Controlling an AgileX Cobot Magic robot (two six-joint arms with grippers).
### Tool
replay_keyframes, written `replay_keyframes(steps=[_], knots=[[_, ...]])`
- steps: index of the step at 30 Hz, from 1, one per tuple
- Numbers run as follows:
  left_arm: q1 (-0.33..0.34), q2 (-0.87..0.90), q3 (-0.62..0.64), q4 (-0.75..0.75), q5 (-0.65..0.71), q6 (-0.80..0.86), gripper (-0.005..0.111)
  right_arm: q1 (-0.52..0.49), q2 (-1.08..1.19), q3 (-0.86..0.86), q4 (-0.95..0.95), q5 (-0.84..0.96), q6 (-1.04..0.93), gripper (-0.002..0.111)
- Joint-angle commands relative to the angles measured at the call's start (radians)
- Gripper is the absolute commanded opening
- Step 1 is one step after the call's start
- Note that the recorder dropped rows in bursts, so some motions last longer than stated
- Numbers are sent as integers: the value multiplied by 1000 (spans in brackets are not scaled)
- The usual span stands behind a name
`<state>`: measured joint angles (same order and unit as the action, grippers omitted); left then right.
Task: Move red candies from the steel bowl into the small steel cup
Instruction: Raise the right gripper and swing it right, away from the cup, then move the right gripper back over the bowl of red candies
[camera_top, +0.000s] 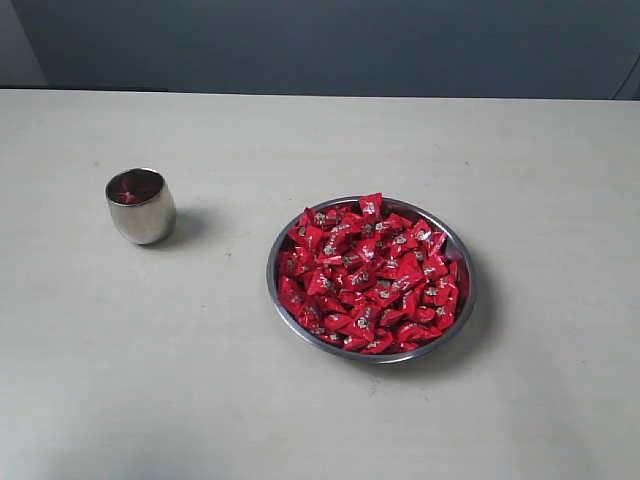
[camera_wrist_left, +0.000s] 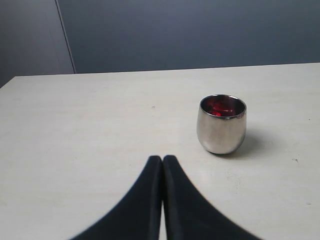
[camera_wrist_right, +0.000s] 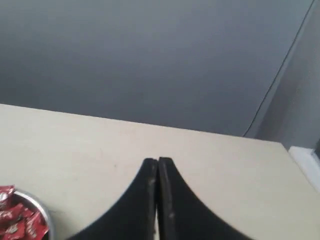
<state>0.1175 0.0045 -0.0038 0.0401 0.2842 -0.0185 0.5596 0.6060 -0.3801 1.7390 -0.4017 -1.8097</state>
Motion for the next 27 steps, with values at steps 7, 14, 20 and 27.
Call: replay_keyframes(steps=[7,14,20,27], knots=[[1,-4,4,-2,1,-1,0,0,-32,97,5,224,86,-1],[1,-4,4,-2,1,-1,0,0,60,48,5,231,82,-1],[1,-4,4,-2,1,-1,0,0,173,37,5,265,82,-1],[1,-4,4,-2,1,-1,0,0,283,-27,5,297,82,-1]])
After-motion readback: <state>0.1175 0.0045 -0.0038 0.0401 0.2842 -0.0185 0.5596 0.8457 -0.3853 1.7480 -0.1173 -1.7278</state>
